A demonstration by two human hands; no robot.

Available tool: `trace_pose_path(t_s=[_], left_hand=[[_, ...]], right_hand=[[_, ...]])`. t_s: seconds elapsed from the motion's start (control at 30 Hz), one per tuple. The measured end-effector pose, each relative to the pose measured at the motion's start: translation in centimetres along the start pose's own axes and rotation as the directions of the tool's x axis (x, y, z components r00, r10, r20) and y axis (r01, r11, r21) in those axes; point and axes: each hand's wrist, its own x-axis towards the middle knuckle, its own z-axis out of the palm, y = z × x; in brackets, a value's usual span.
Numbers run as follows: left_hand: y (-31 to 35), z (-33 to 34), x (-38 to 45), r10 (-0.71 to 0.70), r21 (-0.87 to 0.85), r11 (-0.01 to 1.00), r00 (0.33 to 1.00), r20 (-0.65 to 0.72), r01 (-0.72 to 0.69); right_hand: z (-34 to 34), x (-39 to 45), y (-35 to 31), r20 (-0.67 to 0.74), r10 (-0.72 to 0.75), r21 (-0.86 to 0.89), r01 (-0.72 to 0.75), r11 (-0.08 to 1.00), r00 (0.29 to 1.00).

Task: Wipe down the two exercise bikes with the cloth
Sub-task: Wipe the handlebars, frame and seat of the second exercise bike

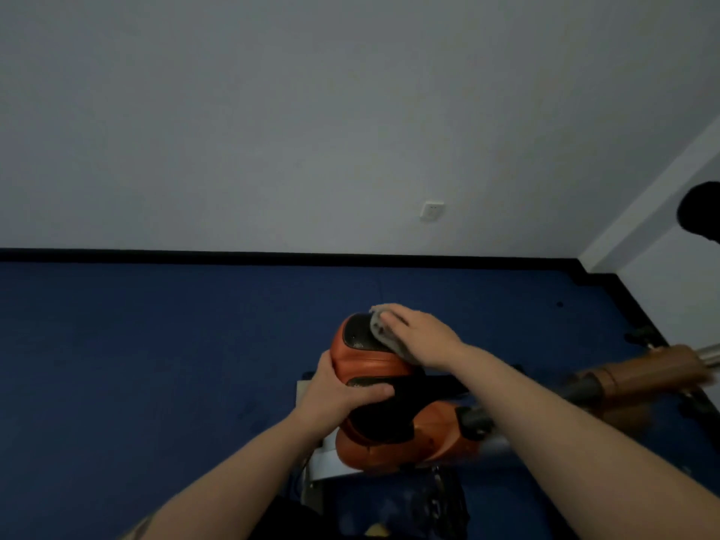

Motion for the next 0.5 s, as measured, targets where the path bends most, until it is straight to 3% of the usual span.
trace_pose_path(t_s=[0.1,0.17,0.23,0.3,0.37,0.43,0.5], left_hand=[[0.0,-0.8,-0.2,-0.003,0.026,1.000,0.993,0.118,0.000],[0.0,-1.1,-0.1,0.001,0.026,1.000,0.988,0.151,-0.005],[-0.1,-1.2,0.0,0.002,0.012,1.000,0.986,0.167,-0.004],[-0.1,-1.3,0.2,-0.006,0.022,1.000,0.985,0.174,0.002],[-0.3,-1.4,0.3,-0.006,0.025,1.000,0.985,0.174,0.001],[-0.5,-1.4,0.4,0.017,0.018,1.000,0.983,0.184,-0.021],[-0.2,-1.2,0.3,0.065,0.011,0.998,0.978,0.199,-0.068]], right_hand=[[0.8,0.6,-1.5,0.020,-0.046,-0.119,0.048,0.992,0.999],[1.9,-0.1,-3.1,-0.054,-0.213,-0.186,0.200,0.962,0.976],[1.9,-0.2,-3.1,-0.006,-0.291,-0.169,0.286,0.943,0.957],[1.0,0.9,-2.8,0.018,-0.132,-0.052,0.133,0.990,0.991],[1.3,1.7,-3.1,-0.018,-0.008,-0.048,0.007,0.999,1.000],[2.5,1.0,-3.9,-0.084,-0.175,-0.245,0.150,0.958,0.981],[3.1,0.3,-3.9,-0.032,-0.440,-0.365,0.400,0.841,0.897]])
